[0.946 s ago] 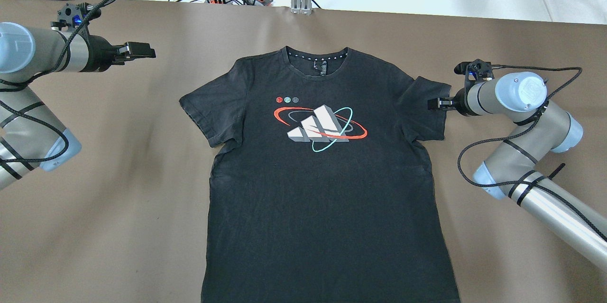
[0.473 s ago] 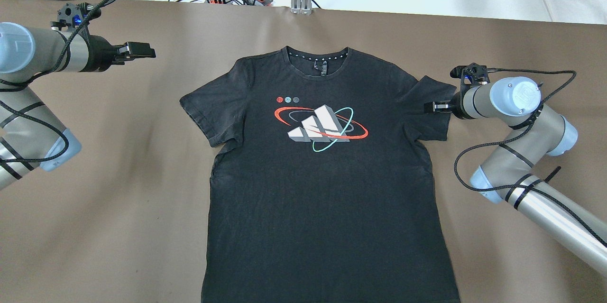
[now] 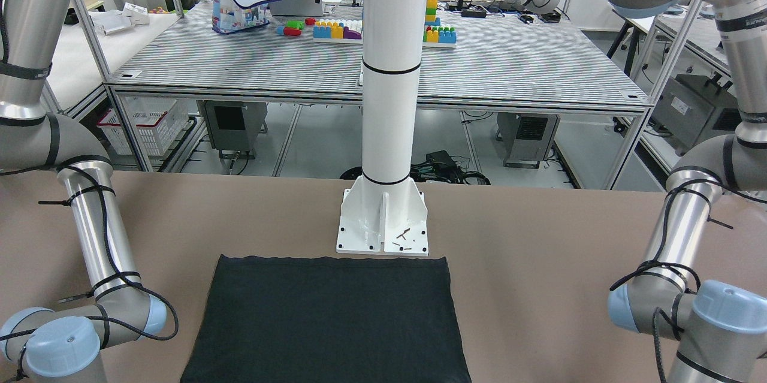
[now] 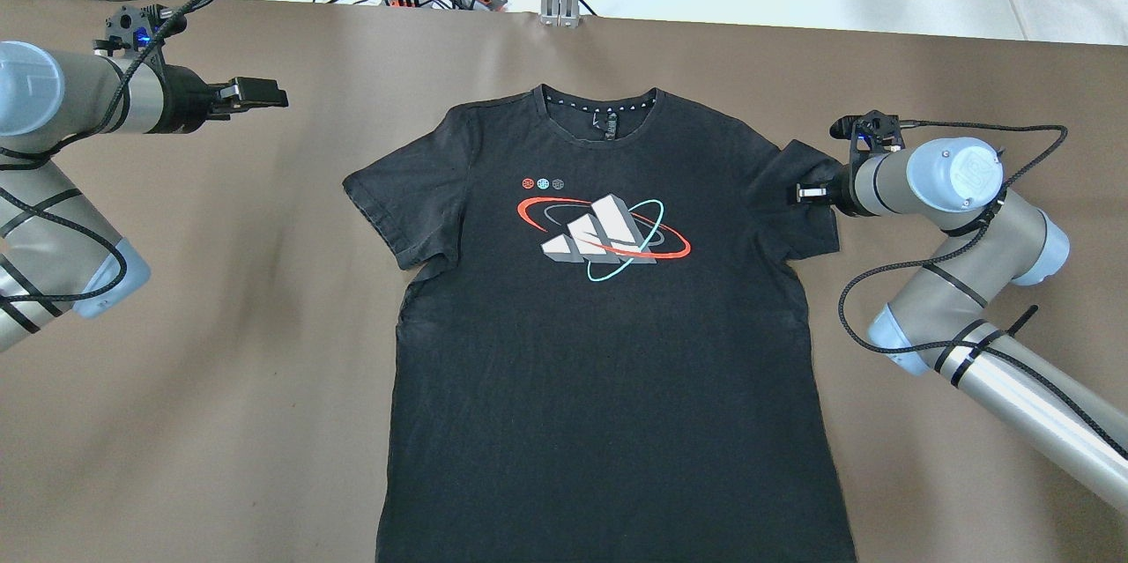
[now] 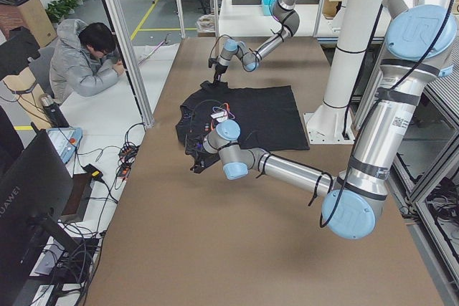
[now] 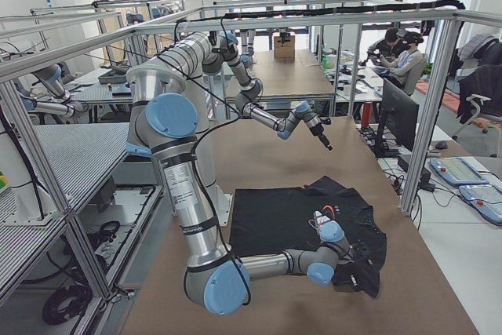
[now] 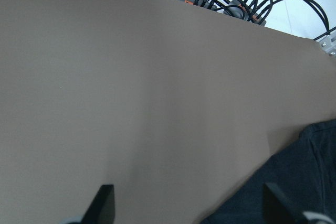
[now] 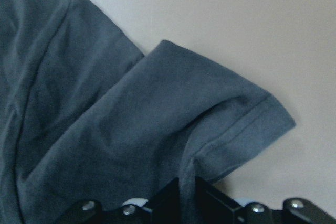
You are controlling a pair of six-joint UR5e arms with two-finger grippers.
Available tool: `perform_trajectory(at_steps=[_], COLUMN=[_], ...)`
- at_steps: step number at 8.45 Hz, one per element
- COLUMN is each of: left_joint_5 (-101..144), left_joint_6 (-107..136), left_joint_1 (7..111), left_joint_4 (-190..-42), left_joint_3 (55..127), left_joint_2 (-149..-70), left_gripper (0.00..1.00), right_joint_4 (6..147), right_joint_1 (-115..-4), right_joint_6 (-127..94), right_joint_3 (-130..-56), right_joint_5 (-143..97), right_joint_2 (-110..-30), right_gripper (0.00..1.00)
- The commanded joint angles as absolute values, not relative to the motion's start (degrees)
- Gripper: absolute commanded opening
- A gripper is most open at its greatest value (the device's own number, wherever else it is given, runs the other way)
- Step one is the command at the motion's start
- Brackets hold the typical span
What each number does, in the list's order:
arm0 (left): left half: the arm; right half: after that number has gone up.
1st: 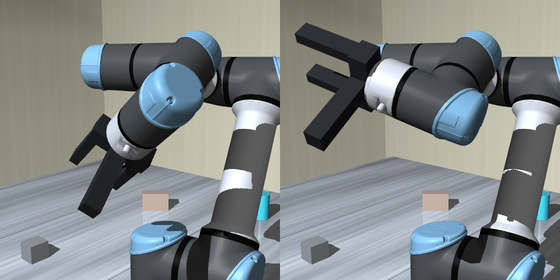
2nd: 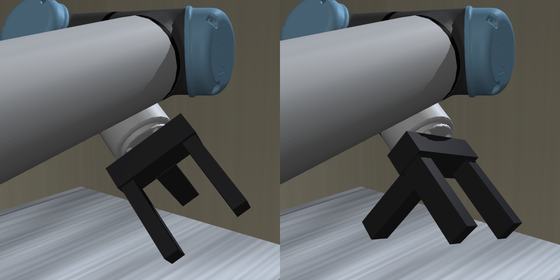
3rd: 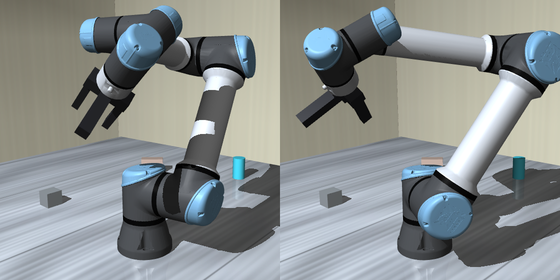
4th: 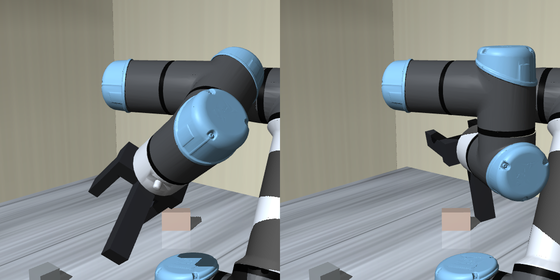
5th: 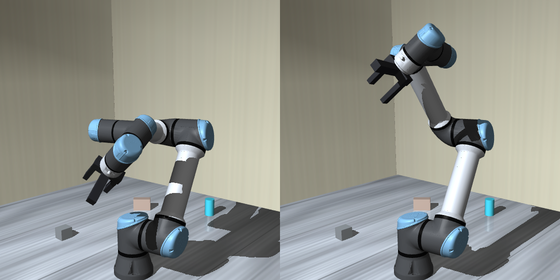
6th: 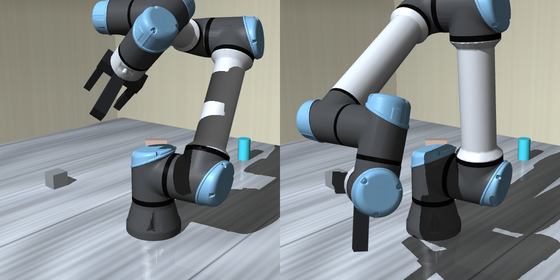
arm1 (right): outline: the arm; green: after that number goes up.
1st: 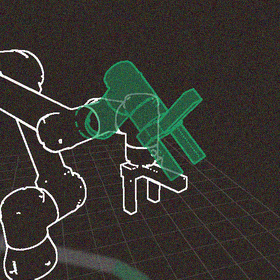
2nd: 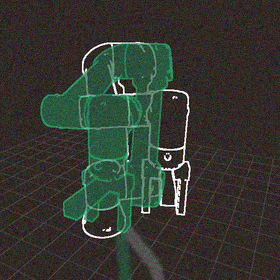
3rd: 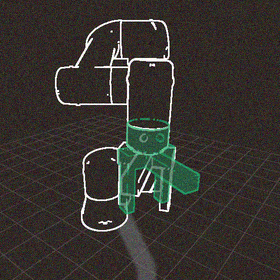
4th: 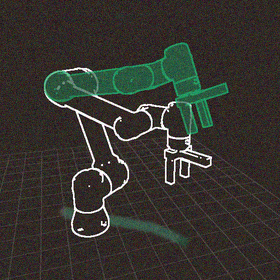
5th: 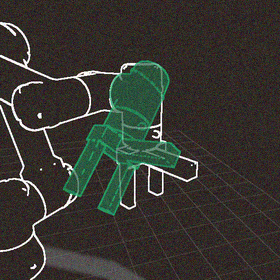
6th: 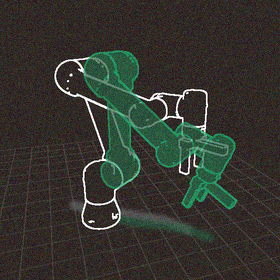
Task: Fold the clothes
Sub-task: 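Grasp the sleeve with the right gripper and fold it inward over the chest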
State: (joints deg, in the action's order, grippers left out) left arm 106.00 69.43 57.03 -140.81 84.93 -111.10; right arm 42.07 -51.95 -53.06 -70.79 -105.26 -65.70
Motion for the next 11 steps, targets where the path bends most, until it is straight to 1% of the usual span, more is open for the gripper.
perform_trajectory(at_steps=[1, 3, 4, 6, 10, 11], left_joint_5=[106.0, 105.91, 105.91, 105.91, 105.47, 104.25], left_joint_6=[69.43, 69.43, 69.43, 69.35, 69.17, 69.26], left_joint_1=[57.13, 57.13, 57.13, 57.04, 57.04, 56.87], left_joint_4=[-140.8, -140.89, -140.89, -140.89, -140.89, -140.89], left_joint_3=[85.08, 85.08, 85.08, 85.08, 84.82, 84.81], left_joint_2=[-111.01, -110.83, -110.66, -110.57, -110.3, -110.3], left_gripper=[1.0, 1.0, 1.0, 1.0, 1.0, 1.0], right_joint_4=[42.54, 42.71, 43.58, 47.27, 47.81, 47.81], right_joint_1=[-52.03, -52.03, -51.94, -48.71, -43.51, -43.33], right_joint_6=[-53.17, -53.44, -53.44, -54.83, -56.69, -56.69], right_joint_3=[-75.13, -78.82, -79.62, -79.63, -78.93, -78.84], right_joint_5=[-106.08, -106.44, -106.35, -105.48, -97.13, -96.77], right_joint_2=[-65.65, -65.57, -64.09, -60.48, -58.63, -58.62], right_gripper=[0.0, 0.0, 0.0, 0.0, 0.0, 0.12])
